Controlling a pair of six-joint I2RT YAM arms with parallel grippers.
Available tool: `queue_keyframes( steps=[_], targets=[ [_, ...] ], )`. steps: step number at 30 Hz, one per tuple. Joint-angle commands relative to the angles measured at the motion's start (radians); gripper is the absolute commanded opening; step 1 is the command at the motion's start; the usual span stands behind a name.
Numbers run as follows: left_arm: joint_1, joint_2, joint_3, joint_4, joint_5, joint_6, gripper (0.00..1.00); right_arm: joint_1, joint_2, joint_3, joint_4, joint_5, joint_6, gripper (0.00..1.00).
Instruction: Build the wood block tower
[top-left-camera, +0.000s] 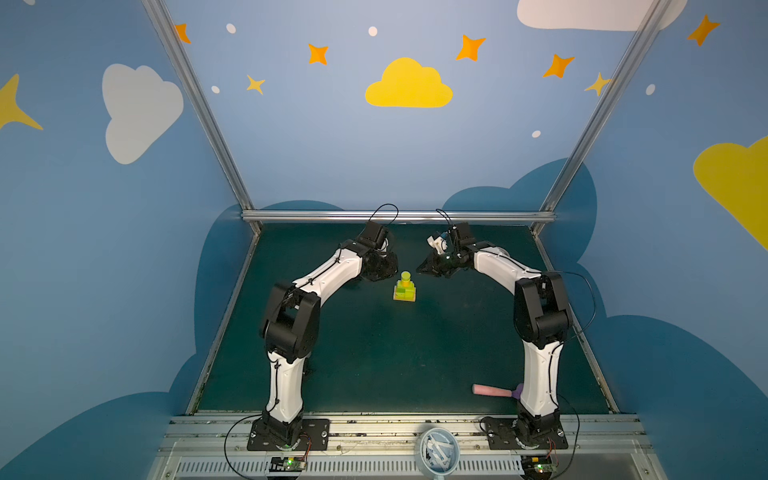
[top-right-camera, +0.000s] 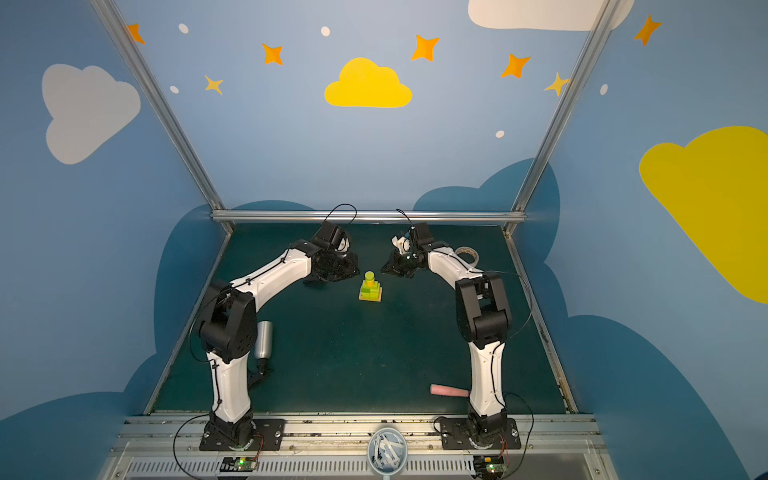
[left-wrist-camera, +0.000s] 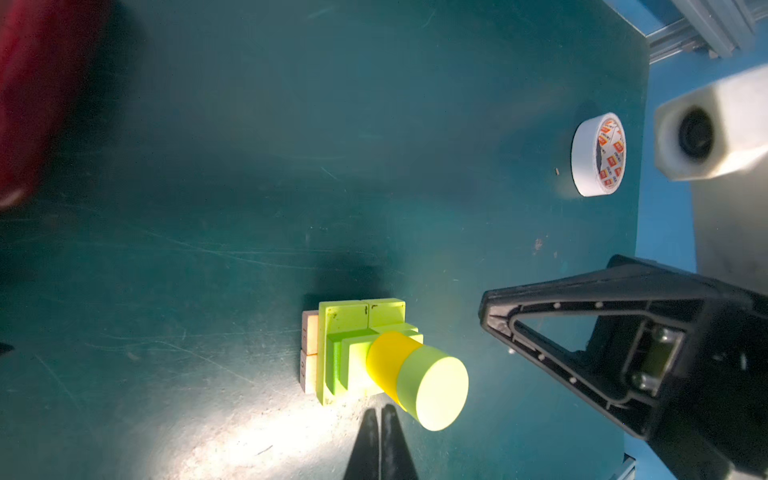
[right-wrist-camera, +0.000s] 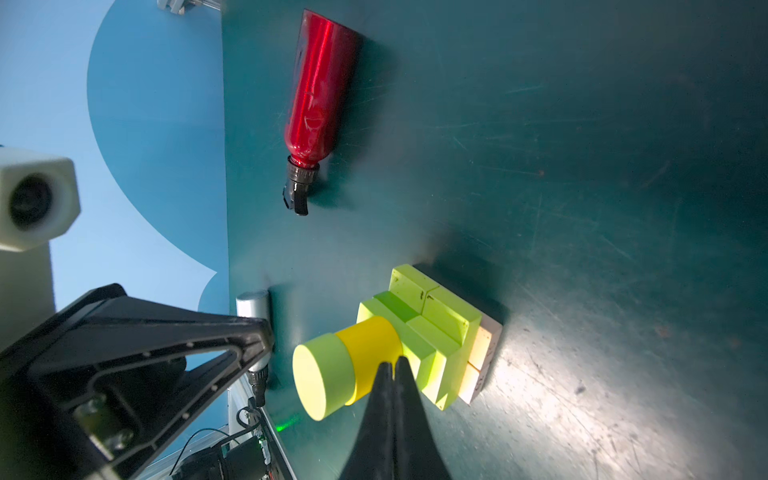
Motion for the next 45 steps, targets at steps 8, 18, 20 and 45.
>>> queue_keyframes(
  steps=[8, 18, 20, 45],
  targets=[
    [-0.013, 0.034, 0.025, -0.035, 0.018, 0.013, 0.07, -0.007, -0.054, -0.024, 0.026, -0.009, 0.006, 0.0],
    [-0.021, 0.048, 0.044, -0.037, 0.022, 0.013, 0.07, -0.012, -0.053, -0.03, 0.034, -0.012, 0.009, 0.0],
    [-0.022, 0.052, 0.049, -0.041, 0.023, 0.013, 0.07, -0.012, -0.051, -0.032, 0.037, -0.014, 0.009, 0.0],
    [-0.028, 0.049, 0.069, -0.065, 0.0, 0.025, 0.08, -0.014, -0.05, -0.031, 0.038, -0.024, 0.014, 0.0]
  ],
)
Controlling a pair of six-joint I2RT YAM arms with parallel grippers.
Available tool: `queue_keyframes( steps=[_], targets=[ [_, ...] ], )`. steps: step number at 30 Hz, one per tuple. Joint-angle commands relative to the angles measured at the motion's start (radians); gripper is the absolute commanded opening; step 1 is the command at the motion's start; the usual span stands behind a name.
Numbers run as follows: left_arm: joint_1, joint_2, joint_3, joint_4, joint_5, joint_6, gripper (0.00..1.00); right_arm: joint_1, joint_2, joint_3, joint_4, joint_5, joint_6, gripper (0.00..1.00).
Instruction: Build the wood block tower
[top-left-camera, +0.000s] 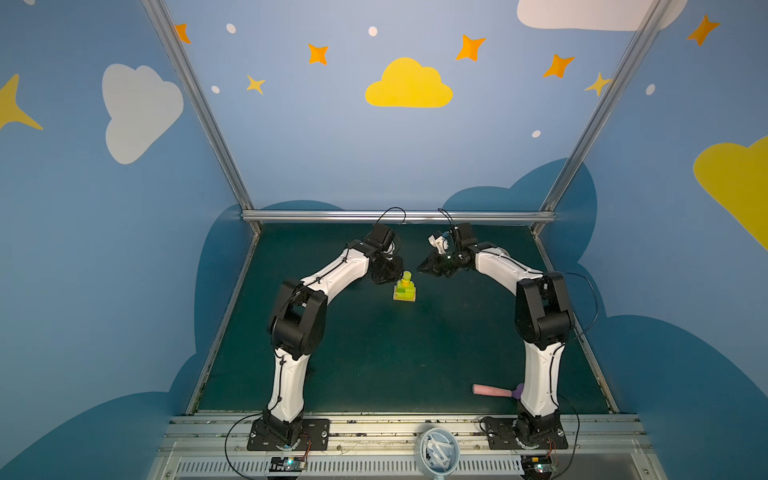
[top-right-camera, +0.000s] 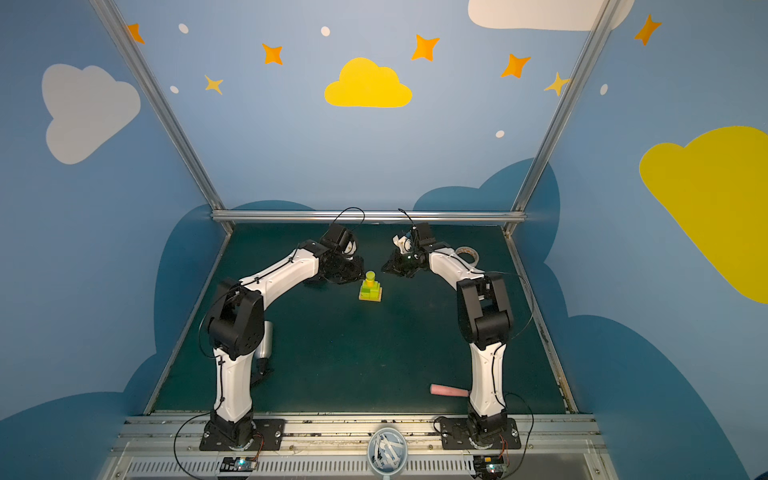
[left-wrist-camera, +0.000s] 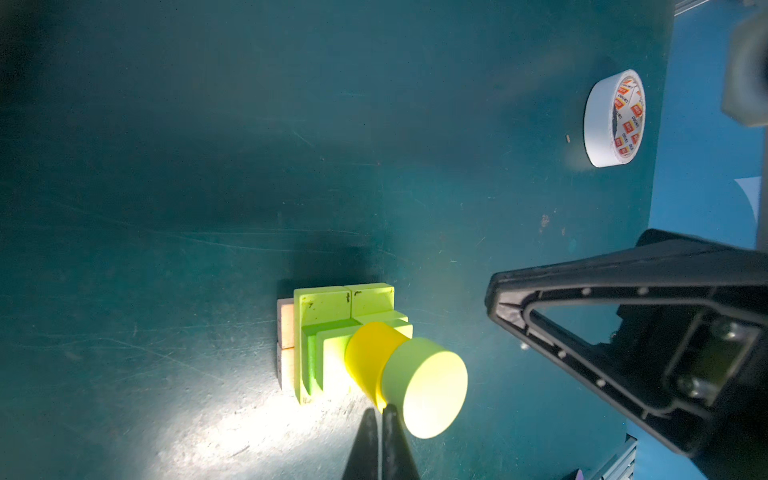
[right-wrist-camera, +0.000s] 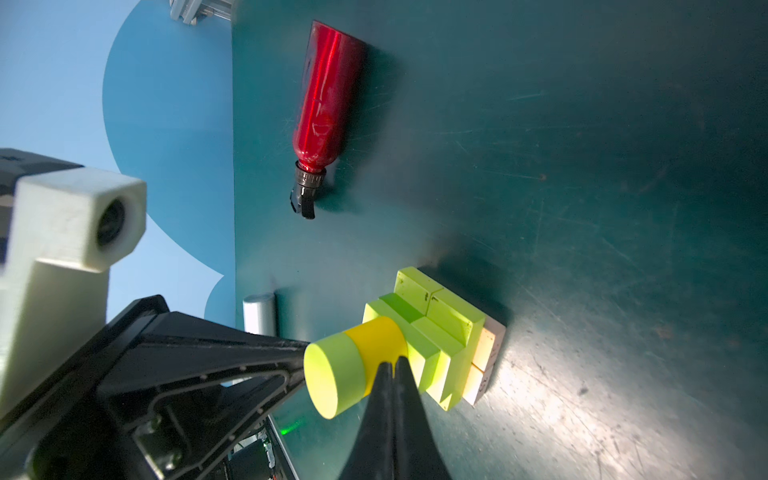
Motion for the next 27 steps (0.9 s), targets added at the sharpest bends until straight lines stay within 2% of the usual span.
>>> queue_keyframes(
  steps=[1, 27],
  targets=[
    [0.0, -0.009, 0.017, -0.024, -0.024, 0.023, 0.08, -0.002, -0.035, -0.011, 0.007, -0.017, -0.003, 0.0],
    [0.01, -0.035, -0.002, -0.043, -0.062, 0.031, 0.08, 0.045, 0.001, 0.024, -0.004, -0.027, -0.002, 0.0]
  ],
)
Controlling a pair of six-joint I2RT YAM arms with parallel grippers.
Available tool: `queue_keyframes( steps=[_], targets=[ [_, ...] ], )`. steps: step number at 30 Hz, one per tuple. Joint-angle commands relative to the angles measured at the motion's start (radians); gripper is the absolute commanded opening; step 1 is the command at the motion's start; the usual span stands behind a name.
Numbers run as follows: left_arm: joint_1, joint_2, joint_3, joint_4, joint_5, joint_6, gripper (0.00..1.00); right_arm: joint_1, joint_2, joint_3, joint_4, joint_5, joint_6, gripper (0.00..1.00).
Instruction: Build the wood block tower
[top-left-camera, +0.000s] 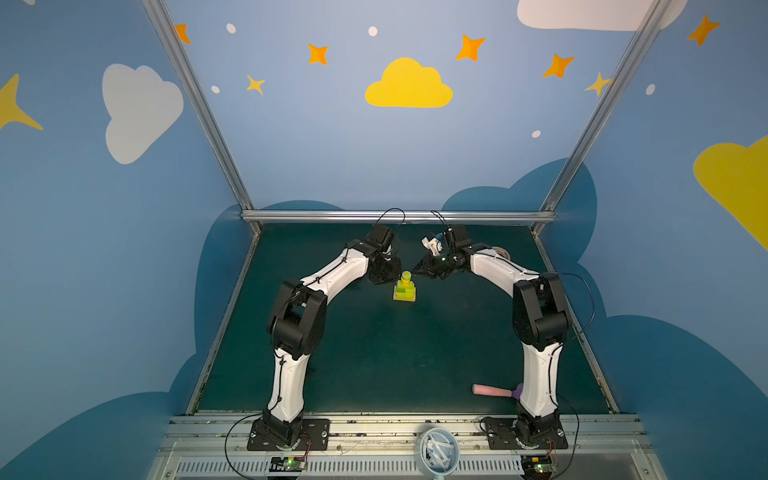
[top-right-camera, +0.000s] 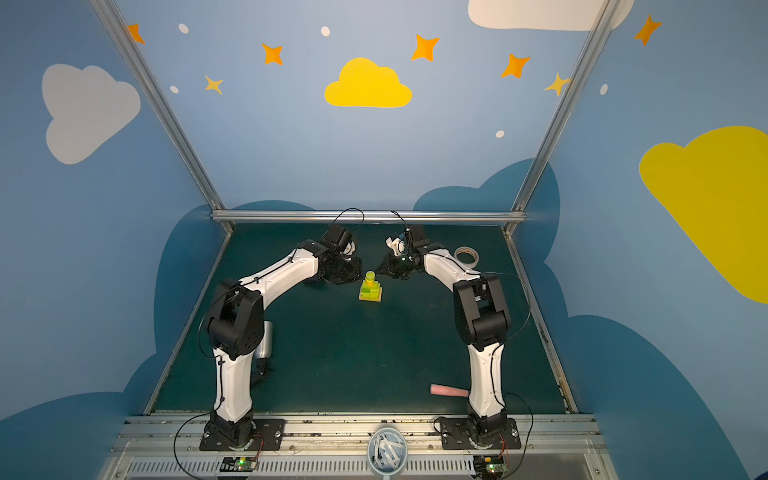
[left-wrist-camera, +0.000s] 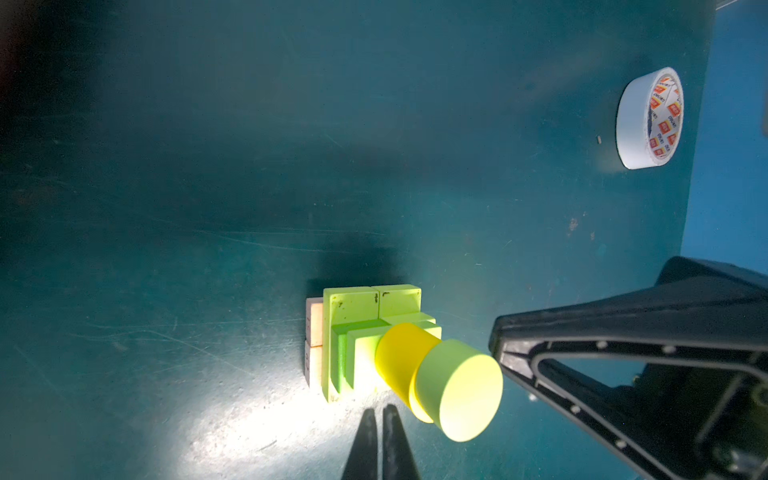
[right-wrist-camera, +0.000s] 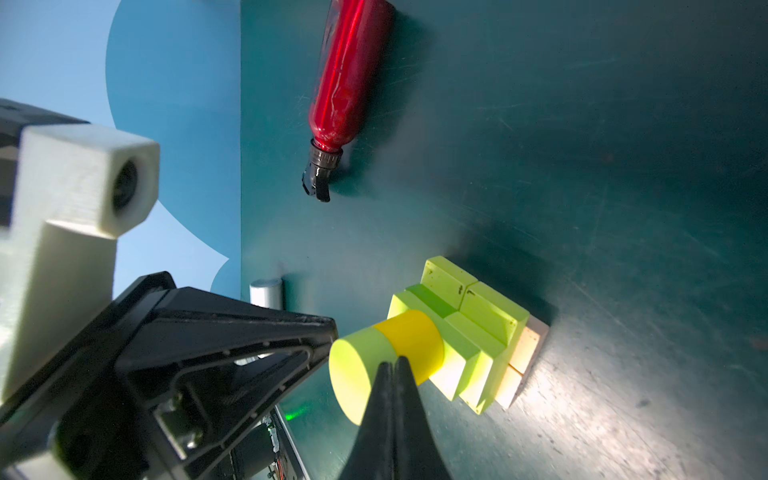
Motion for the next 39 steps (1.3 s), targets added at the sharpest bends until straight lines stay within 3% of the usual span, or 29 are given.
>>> queue_keyframes(
  steps=[1, 39],
  targets=[
    [0.005, -0.034, -0.002, -0.016, -0.013, 0.016, 0.08, 0.005, 0.002, 0.025, -0.004, -0.014, -0.004, 0.0],
    [0.009, -0.026, 0.005, -0.018, -0.006, 0.017, 0.08, 0.012, 0.02, 0.034, -0.007, -0.014, -0.001, 0.0]
  ],
)
